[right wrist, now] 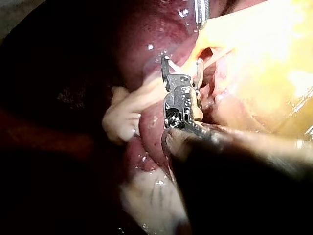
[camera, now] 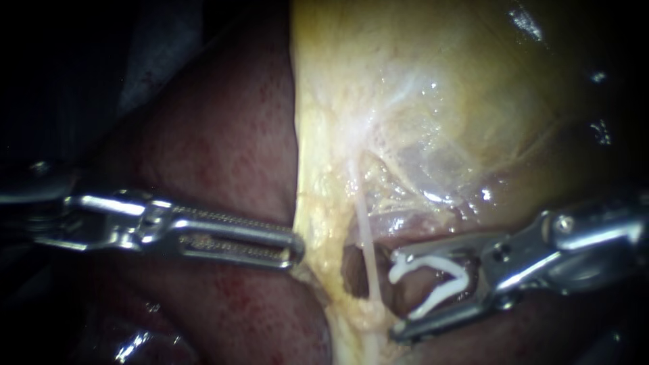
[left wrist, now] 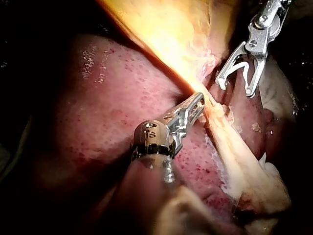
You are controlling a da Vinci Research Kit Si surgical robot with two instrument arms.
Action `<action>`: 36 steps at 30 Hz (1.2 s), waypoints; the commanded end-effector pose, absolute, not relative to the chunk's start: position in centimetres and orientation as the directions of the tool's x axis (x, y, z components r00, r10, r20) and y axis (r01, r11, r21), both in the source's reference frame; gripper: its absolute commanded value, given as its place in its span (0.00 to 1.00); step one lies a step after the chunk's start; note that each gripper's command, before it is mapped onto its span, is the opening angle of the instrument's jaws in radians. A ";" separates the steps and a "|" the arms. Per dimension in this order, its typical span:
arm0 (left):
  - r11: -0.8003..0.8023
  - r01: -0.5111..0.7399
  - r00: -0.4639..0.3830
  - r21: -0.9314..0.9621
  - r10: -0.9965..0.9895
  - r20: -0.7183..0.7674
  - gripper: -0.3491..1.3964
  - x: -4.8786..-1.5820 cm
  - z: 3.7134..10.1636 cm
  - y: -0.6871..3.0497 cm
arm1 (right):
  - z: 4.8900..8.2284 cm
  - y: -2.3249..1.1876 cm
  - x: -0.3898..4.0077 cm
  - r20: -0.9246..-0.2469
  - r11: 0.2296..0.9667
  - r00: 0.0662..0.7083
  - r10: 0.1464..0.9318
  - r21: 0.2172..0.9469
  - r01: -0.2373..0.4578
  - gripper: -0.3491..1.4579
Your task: Clipping first clip left tube
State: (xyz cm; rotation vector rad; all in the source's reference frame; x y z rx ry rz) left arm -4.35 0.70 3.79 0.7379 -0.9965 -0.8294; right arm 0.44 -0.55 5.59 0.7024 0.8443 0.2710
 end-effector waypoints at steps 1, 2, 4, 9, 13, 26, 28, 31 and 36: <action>0.491 0.250 0.305 0.835 -0.858 0.413 0.00 -4.35 3.78 0.69 | 5.61 -0.57 0.46 -0.588 0.743 0.648 0.484 0.667 0.049 0.52; 0.491 0.250 0.305 0.835 -0.858 0.413 0.00 -4.35 3.78 0.69 | 5.63 -0.59 0.47 -0.588 0.743 0.649 0.483 0.667 0.052 0.52; 0.491 0.250 0.305 0.835 -0.858 0.413 0.00 -4.35 3.78 0.69 | 5.69 -0.63 0.52 -0.586 0.743 0.650 0.484 0.667 0.048 0.52; 0.490 0.250 0.305 0.835 -0.858 0.413 0.00 -4.34 3.77 0.69 | 5.82 -0.67 0.60 -0.584 0.746 0.651 0.485 0.665 0.042 0.52; 0.490 0.249 0.305 0.835 -0.858 0.412 0.00 -4.34 3.75 0.69 | 5.95 -0.67 0.64 -0.585 0.746 0.652 0.482 0.664 0.043 0.52; 0.490 0.249 0.305 0.836 -0.858 0.412 0.00 -4.34 3.74 0.68 | 6.23 -0.67 0.81 -0.583 0.746 0.658 0.476 0.664 0.049 0.52; 0.490 0.249 0.305 0.836 -0.858 0.412 0.00 -4.34 3.74 0.68 | 6.24 -0.69 0.86 -0.578 0.740 0.661 0.479 0.670 0.050 0.52; 0.490 0.249 0.305 0.836 -0.858 0.412 0.00 -4.34 3.74 0.69 | 6.23 -0.73 0.94 -0.577 0.737 0.665 0.474 0.673 0.059 0.52; 0.490 0.249 0.305 0.836 -0.858 0.412 0.00 -4.35 3.74 0.69 | 6.15 -0.80 1.01 -0.571 0.727 0.671 0.473 0.683 0.069 0.52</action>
